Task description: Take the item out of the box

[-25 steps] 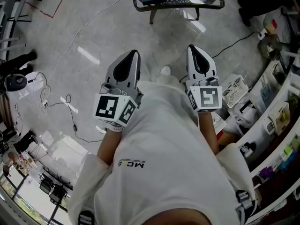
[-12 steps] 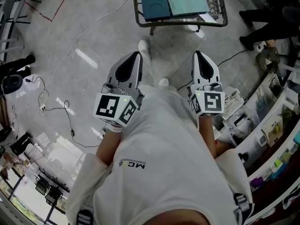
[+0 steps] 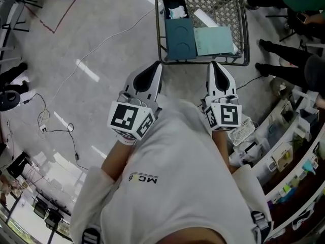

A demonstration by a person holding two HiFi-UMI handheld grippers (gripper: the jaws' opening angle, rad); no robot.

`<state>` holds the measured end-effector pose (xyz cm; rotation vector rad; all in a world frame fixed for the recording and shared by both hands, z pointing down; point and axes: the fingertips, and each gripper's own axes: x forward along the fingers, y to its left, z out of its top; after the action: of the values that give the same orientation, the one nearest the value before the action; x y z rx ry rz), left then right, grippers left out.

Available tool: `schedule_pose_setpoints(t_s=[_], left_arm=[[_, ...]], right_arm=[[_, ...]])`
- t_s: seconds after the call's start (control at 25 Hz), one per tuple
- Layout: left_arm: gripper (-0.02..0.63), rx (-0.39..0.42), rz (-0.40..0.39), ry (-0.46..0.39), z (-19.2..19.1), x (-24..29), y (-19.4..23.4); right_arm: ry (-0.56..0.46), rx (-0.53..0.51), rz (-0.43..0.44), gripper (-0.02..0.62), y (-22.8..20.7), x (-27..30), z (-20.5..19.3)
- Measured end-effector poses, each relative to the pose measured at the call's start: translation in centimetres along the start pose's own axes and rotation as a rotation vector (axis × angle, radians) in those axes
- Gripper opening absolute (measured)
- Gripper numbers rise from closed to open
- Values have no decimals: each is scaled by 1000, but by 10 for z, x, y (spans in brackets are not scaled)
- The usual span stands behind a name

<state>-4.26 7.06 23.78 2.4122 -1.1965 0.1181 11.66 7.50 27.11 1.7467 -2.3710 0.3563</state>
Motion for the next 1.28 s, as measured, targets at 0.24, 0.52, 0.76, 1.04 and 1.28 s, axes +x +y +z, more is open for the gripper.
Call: schedule_pose_setpoints(t_s=[0.24, 0.52, 0.76, 1.04, 1.28], left_arm=[[23, -40, 4, 8, 26, 39, 53], [23, -43, 79, 28, 33, 70, 79], [23, -51, 130, 56, 23, 81, 93], [23, -85, 164, 76, 21, 102, 112], [23, -107, 196, 118, -4, 123, 142]], right_arm=[[0, 1, 15, 17, 5, 74, 28], [37, -15, 90, 17, -17, 120, 29], [86, -57, 150, 18, -25, 143, 12], [147, -86, 214, 18, -32, 191, 4], [227, -123, 283, 29, -28, 246, -31]])
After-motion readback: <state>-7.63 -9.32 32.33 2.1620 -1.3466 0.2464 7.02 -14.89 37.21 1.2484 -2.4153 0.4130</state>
